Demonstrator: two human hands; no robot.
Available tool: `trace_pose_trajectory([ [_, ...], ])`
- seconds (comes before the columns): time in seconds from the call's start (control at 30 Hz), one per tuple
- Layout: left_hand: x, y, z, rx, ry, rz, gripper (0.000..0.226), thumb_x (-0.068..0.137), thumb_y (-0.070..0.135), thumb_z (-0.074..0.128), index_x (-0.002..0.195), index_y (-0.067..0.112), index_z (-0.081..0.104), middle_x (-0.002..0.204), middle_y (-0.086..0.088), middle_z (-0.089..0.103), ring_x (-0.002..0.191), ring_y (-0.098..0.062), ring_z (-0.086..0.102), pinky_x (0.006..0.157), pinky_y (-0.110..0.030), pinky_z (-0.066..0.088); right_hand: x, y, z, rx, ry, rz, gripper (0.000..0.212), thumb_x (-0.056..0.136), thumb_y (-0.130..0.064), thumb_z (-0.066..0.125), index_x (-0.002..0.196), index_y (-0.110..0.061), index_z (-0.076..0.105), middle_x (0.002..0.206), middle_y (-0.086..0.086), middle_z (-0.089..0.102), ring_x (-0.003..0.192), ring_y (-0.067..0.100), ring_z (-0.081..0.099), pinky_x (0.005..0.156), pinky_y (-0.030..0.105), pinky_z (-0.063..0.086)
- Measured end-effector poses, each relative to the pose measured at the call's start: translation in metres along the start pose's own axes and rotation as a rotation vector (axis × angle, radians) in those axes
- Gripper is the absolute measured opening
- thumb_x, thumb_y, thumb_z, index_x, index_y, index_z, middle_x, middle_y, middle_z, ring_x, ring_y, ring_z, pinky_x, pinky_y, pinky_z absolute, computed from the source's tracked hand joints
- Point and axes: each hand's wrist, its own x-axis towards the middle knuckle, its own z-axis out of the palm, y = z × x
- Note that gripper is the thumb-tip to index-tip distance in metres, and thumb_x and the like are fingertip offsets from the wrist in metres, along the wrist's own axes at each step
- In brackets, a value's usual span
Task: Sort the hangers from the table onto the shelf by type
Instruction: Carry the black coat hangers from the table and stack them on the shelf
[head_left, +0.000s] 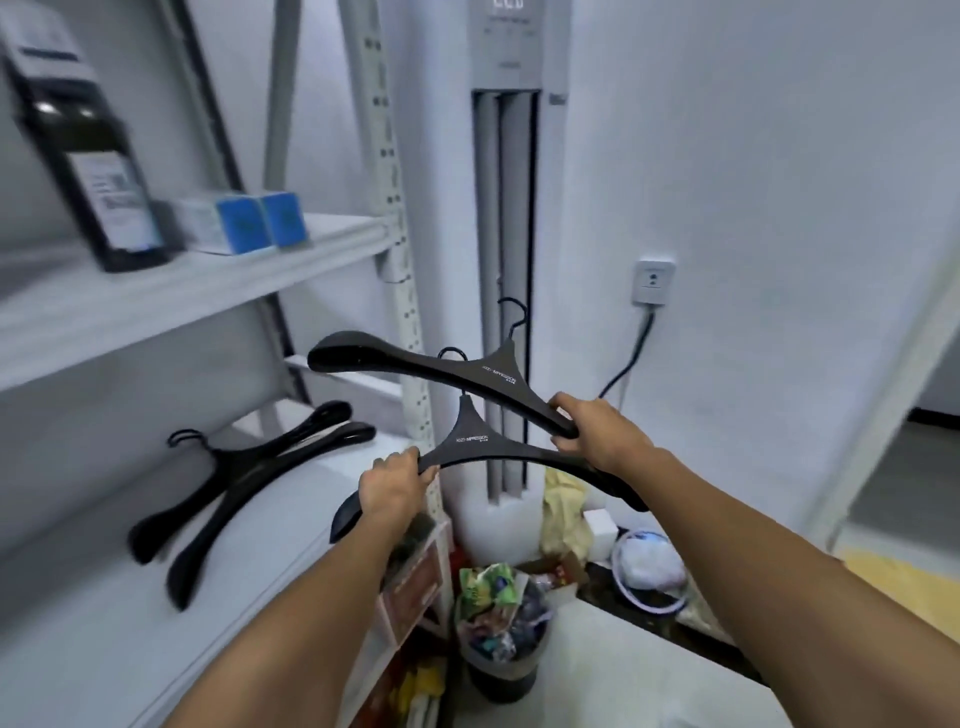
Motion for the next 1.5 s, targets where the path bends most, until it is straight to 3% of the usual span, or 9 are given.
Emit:
trace_pose_trajectory([
  [0.37, -0.029, -0.130, 0.002, 0.031, 0.022, -0.229, 0.041, 0.096, 0.051, 0.038, 0.109, 0.014, 0.053, 0.109, -0.006, 0.064, 0.105, -0.026, 0.059, 0.078, -0.035, 0.045, 0.055, -0.108, 0.079, 0.012, -0.195, -0.252, 0.035, 0.087, -0.025, 0.060, 0.120, -0.023, 0.048, 0.095, 0.010, 0.060, 0.084, 0.029, 0.059, 0.071, 0.034, 0.048],
  [0.6, -0.036, -0.193, -0.001, 0.007, -0.005, -0.362, 0.044, 0.096, 0.050, 0.037, 0.113, 0.013, 0.054, 0.113, -0.008, 0.064, 0.108, -0.028, 0.058, 0.085, -0.036, 0.046, 0.085, -0.164, 0.111, -0.015, -0.241, -0.365, 0.045, 0.087, -0.025, 0.061, 0.128, -0.025, 0.045, 0.100, 0.012, 0.062, 0.086, 0.029, 0.060, 0.077, 0.038, 0.052],
  [0.83, -0.040, -0.211, 0.007, -0.038, 0.014, -0.497, 0.045, 0.098, 0.046, 0.039, 0.122, 0.011, 0.052, 0.120, -0.012, 0.061, 0.115, -0.031, 0.056, 0.091, -0.037, 0.045, 0.109, -0.192, 0.134, -0.053, -0.250, -0.441, 0.045, 0.088, -0.026, 0.062, 0.130, -0.025, 0.045, 0.106, 0.010, 0.061, 0.092, 0.027, 0.059, 0.081, 0.037, 0.051],
  [1.0, -0.032, -0.205, 0.018, -0.054, -0.024, -0.555, 0.044, 0.098, 0.045, 0.038, 0.117, 0.009, 0.053, 0.120, -0.012, 0.062, 0.114, -0.031, 0.057, 0.091, -0.036, 0.046, 0.136, -0.205, 0.138, -0.105, -0.271, -0.480, 0.042, 0.088, -0.024, 0.061, 0.128, -0.021, 0.047, 0.104, 0.013, 0.063, 0.089, 0.029, 0.061, 0.080, 0.039, 0.052],
  [1.2, -0.018, -0.202, 0.032, -0.061, -0.063, -0.639, 0.042, 0.097, 0.045, 0.039, 0.118, 0.011, 0.053, 0.121, -0.012, 0.061, 0.115, -0.032, 0.056, 0.091, -0.037, 0.044, 0.169, -0.213, 0.144, -0.007, -0.263, -0.581, 0.049, 0.086, -0.022, 0.063, 0.132, -0.020, 0.047, 0.107, 0.011, 0.065, 0.092, 0.029, 0.061, 0.081, 0.037, 0.051],
  [1.33, -0.009, -0.195, 0.040, -0.038, -0.073, -0.682, 0.043, 0.097, 0.044, 0.038, 0.121, 0.011, 0.051, 0.124, -0.011, 0.058, 0.117, -0.032, 0.053, 0.093, -0.037, 0.044, 0.187, -0.217, 0.152, -0.004, -0.280, -0.618, 0.044, 0.087, -0.022, 0.063, 0.129, -0.018, 0.050, 0.109, 0.009, 0.062, 0.093, 0.026, 0.060, 0.077, 0.031, 0.050],
  [1.5, -0.001, -0.185, 0.046, -0.041, -0.078, -0.740, 0.041, 0.098, 0.043, 0.037, 0.120, 0.012, 0.051, 0.123, -0.009, 0.059, 0.116, -0.030, 0.054, 0.090, -0.036, 0.044, 0.208, -0.225, 0.161, -0.009, -0.314, -0.665, 0.037, 0.086, -0.021, 0.064, 0.121, -0.018, 0.054, 0.104, 0.012, 0.064, 0.091, 0.028, 0.061, 0.079, 0.036, 0.052],
])
